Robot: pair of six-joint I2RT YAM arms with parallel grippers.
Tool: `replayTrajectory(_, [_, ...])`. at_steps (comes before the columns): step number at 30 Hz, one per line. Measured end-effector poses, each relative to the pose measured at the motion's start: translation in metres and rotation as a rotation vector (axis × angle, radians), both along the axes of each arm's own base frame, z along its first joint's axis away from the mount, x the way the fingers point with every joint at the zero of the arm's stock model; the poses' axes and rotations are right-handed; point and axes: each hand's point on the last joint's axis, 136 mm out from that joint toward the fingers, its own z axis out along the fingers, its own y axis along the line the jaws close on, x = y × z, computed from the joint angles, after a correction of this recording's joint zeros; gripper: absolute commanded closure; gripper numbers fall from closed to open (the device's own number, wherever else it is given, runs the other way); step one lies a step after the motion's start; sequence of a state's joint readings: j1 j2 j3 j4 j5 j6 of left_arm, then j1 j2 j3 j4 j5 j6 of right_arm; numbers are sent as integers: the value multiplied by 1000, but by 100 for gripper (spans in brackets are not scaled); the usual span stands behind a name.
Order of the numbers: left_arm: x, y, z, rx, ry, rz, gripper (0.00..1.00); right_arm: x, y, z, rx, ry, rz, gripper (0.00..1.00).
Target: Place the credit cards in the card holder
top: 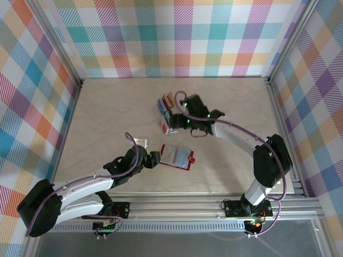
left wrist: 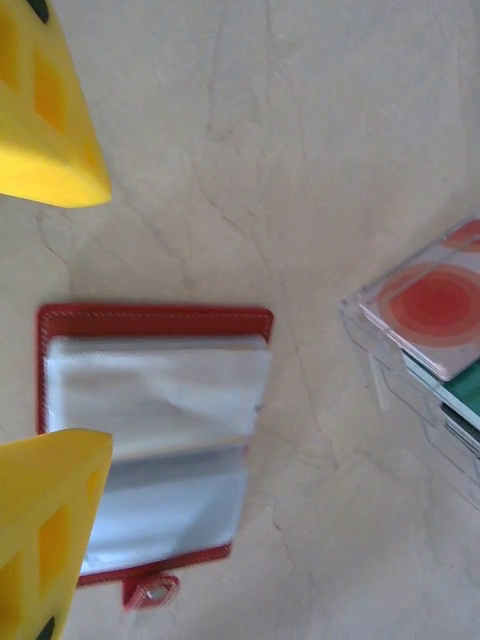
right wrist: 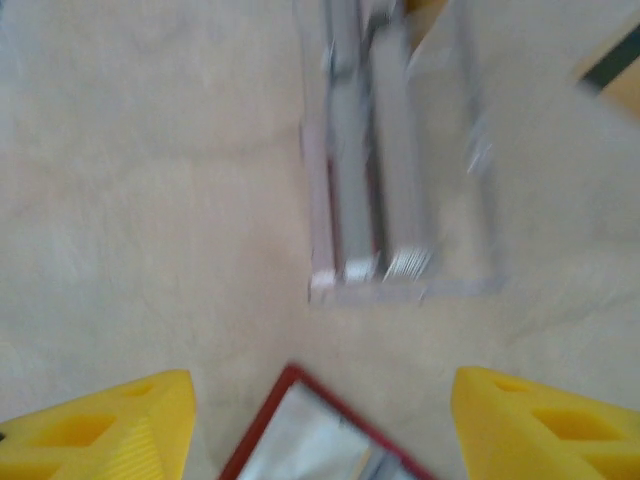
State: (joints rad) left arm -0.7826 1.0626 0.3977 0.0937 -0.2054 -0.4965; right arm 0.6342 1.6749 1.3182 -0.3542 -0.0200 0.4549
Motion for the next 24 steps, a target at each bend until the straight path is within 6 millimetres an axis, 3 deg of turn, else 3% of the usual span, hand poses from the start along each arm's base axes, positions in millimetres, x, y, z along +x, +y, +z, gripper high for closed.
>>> replayTrajectory(2, [13, -4, 8, -38, 9, 4, 38, 32, -5, 20, 32, -30, -18, 29])
replayTrajectory(5, [34, -8, 19, -86, 20, 16, 36, 76, -6, 33, 57, -59, -26, 30])
replayTrajectory(9, [66, -10, 32, -150, 40, 37, 37, 114, 4, 18, 54, -36, 11, 32])
replayTrajectory(12, [92, -7, 38, -179, 52, 61, 36, 127, 15, -4, 39, 4, 47, 33])
replayTrajectory(17, [131, -2, 35, -226, 94, 95, 39, 132, 28, -30, 33, 71, 106, 34])
replayTrajectory(24, [163, -8, 26, -253, 143, 90, 39, 131, 43, -28, 77, 111, 176, 42])
